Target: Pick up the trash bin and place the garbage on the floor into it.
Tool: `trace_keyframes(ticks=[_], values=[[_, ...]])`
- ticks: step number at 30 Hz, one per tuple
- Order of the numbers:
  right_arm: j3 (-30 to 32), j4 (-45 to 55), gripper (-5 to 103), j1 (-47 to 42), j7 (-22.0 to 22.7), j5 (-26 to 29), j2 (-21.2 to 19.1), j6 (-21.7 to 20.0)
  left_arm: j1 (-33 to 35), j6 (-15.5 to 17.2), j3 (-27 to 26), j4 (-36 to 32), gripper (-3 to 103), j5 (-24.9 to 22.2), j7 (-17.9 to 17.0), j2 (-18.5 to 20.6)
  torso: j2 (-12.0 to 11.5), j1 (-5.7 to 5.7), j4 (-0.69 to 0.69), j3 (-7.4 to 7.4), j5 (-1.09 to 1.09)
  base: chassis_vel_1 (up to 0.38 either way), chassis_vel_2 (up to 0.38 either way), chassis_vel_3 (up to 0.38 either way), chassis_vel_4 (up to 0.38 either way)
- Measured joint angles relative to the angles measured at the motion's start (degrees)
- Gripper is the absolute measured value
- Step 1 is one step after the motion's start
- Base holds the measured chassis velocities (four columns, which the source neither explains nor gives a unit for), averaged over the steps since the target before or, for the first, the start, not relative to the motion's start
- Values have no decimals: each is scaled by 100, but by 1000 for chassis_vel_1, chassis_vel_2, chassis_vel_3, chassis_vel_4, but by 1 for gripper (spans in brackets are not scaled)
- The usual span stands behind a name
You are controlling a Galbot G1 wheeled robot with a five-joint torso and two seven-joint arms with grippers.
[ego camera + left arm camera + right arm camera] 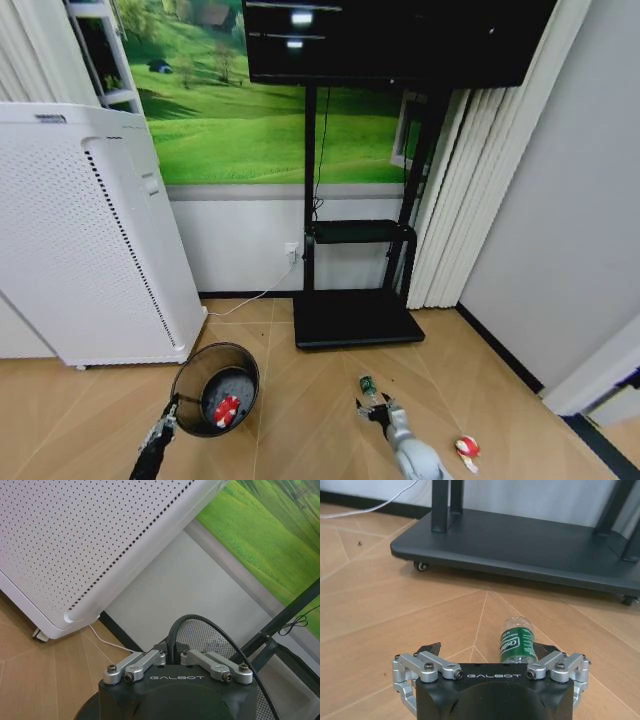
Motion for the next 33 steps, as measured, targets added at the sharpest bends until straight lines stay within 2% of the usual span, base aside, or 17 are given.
trace_keyframes(ticks=[12,13,17,19,26,31,33], values=[[28,-1305,101,477,-157,-647,294,442,103,-73,-10,-45,6,-78,93,-49,0,0,1,0,0,0,0,0,0],[37,-1325,97,482,-150,-652,296,448,104,-73,-6,-56,6,-78,98,-55,0,0,0,0,0,0,0,0,0],[55,-1360,97,493,-131,-657,300,462,104,-71,4,-74,6,-76,105,-68,0,0,-1,0,0,0,0,0,0],[108,-1430,91,502,-92,-653,309,497,104,-60,38,-93,6,-44,113,-93,0,0,-1,0,-1,0,0,0,0],[172,-1524,97,525,-20,-436,315,425,83,-68,64,-25,6,-81,136,-60,0,0,0,0,1,0,0,0,0],[180,-1612,89,544,-5,-499,352,410,87,-89,64,-14,6,-132,139,-30,0,0,0,0,1,0,0,0,0],[200,-1670,78,554,32,-589,369,396,105,-96,63,-16,6,-172,144,-8,0,0,0,0,0,0,0,0,0]])
